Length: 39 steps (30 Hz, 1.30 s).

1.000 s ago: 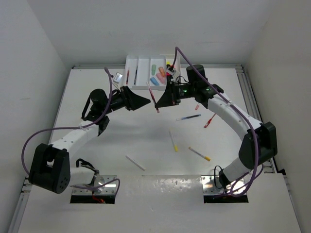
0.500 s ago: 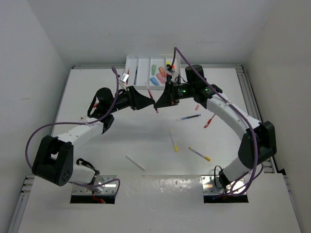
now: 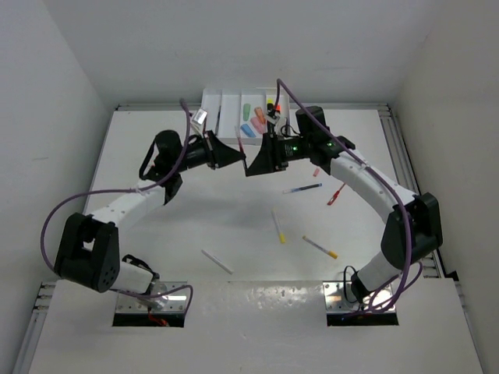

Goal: Sort the stationery into containers
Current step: Pass the stationery from the right arm to the left, then place the stationery into the container

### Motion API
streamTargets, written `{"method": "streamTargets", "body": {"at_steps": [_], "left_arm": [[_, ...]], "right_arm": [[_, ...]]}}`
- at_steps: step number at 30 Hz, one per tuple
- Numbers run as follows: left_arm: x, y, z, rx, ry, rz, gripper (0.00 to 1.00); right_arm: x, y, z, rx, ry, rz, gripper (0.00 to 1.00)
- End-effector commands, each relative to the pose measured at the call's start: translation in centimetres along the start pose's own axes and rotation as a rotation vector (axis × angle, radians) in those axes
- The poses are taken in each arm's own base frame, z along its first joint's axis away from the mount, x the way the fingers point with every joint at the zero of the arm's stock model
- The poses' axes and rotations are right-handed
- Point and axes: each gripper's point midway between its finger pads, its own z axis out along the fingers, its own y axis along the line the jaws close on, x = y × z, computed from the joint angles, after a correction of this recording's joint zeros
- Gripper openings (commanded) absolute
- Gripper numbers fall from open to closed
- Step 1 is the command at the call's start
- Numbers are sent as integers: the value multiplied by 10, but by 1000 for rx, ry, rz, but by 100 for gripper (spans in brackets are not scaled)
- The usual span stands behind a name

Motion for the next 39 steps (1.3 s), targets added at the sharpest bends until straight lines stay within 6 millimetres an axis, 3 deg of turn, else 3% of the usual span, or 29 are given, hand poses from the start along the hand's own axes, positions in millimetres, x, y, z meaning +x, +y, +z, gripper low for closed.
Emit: {"method": "streamTargets", "body": {"at_steps": [1,2,3,4,5,6,7,9,10,11,12,14,17,18,23,28,33,39], "left_arm": [[-33,55,-6,-248,55,146,0],[-40,69,-7,-320,89,185,0],[-77,64,-6,-370,67,284,0],[-71,103,-14,-505,156,329,0],[-80,115,-16,-563,184,362,0],[-119,109,-14,-609,143,435,0],[-112,150,-22,-729,224,420,0],[-142,186,-23,-823,216,423,0],[-144,199,-26,-855,237,410,0],[-170,198,-21,-864,201,447,0],[-163,231,-22,-912,247,430,0],[-178,261,-19,-964,241,455,0],[-197,278,-13,-1000,221,516,0],[-194,296,-11,-1021,227,522,0],[-194,336,-3,-1030,203,553,4],[-180,361,9,-988,233,582,9],[-166,371,13,-987,257,572,14],[-169,369,11,-997,240,569,69]], "right_arm": [[-1,-10,-11,69,-17,-67,53],[-1,-17,-15,98,-25,-67,55],[-1,-24,-21,144,-37,-64,59],[2,-33,-27,171,-40,-58,62],[-1,-45,-37,205,-59,-49,62],[0,-49,-45,224,-66,-42,62],[4,-57,-51,243,-66,-27,62],[5,-70,-68,297,-86,-25,62],[7,-81,-76,340,-92,-31,62],[10,-87,-80,364,-95,-29,62],[15,-91,-85,385,-95,-30,62],[18,-101,-96,434,-107,-39,62],[27,-113,-106,478,-108,-33,62],[32,-117,-108,490,-103,-22,62],[39,-135,-124,553,-121,18,62],[46,-152,-136,595,-139,57,61],[54,-177,-151,715,-135,71,61],[67,-215,-176,908,-139,173,58]]}}
